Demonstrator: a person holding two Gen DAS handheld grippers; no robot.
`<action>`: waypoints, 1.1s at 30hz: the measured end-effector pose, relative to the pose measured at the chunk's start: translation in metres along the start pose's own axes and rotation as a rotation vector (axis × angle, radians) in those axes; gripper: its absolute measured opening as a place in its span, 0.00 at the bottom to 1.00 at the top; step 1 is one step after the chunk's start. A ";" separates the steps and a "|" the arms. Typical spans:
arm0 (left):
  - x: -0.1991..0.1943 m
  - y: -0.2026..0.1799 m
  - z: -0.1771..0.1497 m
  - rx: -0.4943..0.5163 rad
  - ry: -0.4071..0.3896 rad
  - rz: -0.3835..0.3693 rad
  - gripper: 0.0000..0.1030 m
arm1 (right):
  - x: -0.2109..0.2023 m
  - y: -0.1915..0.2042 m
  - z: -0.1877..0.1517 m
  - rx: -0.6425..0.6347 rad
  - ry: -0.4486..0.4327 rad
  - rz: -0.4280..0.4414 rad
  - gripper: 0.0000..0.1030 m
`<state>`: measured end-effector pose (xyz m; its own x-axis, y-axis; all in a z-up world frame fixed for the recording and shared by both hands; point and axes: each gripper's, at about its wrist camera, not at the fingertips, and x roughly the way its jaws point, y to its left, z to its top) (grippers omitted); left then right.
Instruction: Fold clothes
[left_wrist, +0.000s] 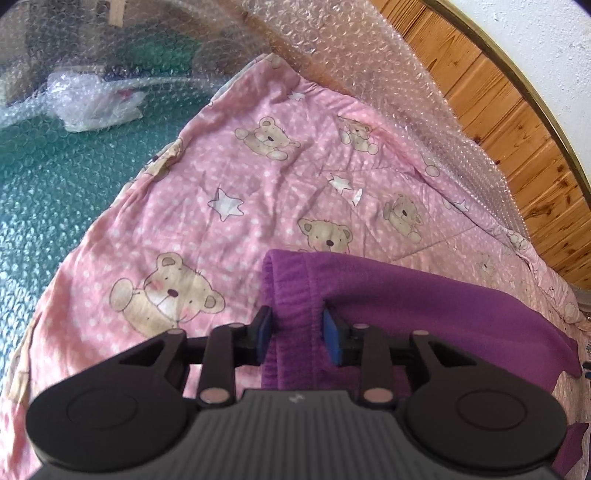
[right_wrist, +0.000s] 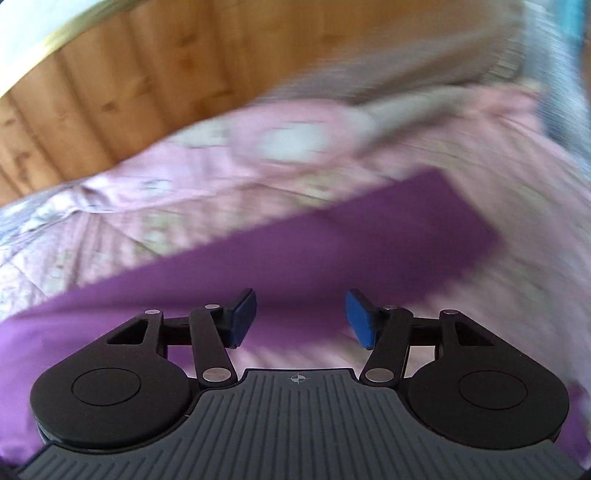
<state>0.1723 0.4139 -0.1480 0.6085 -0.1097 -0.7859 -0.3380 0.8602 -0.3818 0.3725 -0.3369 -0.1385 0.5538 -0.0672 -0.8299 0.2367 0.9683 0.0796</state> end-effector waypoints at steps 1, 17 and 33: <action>-0.013 -0.003 -0.008 0.002 -0.009 -0.002 0.38 | -0.014 -0.020 -0.011 0.031 -0.006 -0.026 0.56; -0.069 -0.021 -0.170 0.090 0.250 -0.019 0.13 | -0.056 -0.169 -0.174 0.085 0.121 -0.148 0.66; -0.140 -0.135 -0.233 -0.059 0.161 0.275 0.43 | 0.024 -0.160 0.056 -0.165 -0.122 0.199 0.55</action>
<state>-0.0340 0.1969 -0.0999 0.3688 0.0417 -0.9286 -0.5182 0.8385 -0.1682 0.3921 -0.5071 -0.1404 0.6708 0.1089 -0.7336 -0.0134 0.9908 0.1349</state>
